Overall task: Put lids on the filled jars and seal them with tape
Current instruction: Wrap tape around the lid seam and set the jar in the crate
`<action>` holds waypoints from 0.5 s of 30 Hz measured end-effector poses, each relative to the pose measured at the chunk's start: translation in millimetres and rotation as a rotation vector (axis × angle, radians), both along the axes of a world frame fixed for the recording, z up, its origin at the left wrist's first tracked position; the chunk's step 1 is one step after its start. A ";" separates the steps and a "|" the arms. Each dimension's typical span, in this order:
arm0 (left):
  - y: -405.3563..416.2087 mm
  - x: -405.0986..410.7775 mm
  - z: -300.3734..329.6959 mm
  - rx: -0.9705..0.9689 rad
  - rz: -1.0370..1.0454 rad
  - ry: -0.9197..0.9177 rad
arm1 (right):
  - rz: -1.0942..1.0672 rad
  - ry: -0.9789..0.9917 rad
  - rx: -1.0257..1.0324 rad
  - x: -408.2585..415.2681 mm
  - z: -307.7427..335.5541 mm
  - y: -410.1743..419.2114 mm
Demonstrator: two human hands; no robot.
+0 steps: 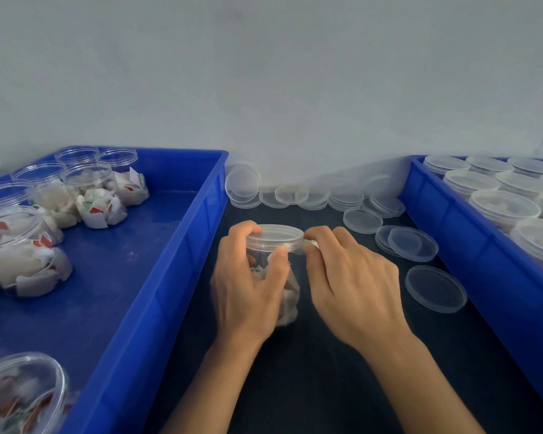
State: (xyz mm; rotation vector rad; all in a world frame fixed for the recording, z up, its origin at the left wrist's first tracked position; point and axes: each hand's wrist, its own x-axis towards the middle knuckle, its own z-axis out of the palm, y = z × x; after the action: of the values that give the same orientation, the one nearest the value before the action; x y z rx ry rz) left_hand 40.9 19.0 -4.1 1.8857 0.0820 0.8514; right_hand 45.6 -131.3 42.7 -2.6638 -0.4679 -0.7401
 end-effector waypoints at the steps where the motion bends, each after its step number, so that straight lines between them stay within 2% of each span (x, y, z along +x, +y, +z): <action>1: 0.6 -0.5 0.7 -0.002 -0.010 0.005 | -0.008 0.001 -0.014 0.4 0.2 -0.2; 8: 4.8 -0.6 6.2 -0.043 -0.123 0.031 | -0.005 0.048 -0.014 1.0 -0.7 -5.1; 15: 8.9 -0.6 6.3 -0.130 -0.210 0.124 | 0.028 0.185 0.012 -0.4 -1.4 -8.2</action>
State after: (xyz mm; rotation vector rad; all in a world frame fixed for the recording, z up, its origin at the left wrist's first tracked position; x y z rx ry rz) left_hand 40.3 27.9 2.2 1.7873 0.0140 0.5733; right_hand 45.2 -139.4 41.3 -2.6762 -0.4482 -0.4801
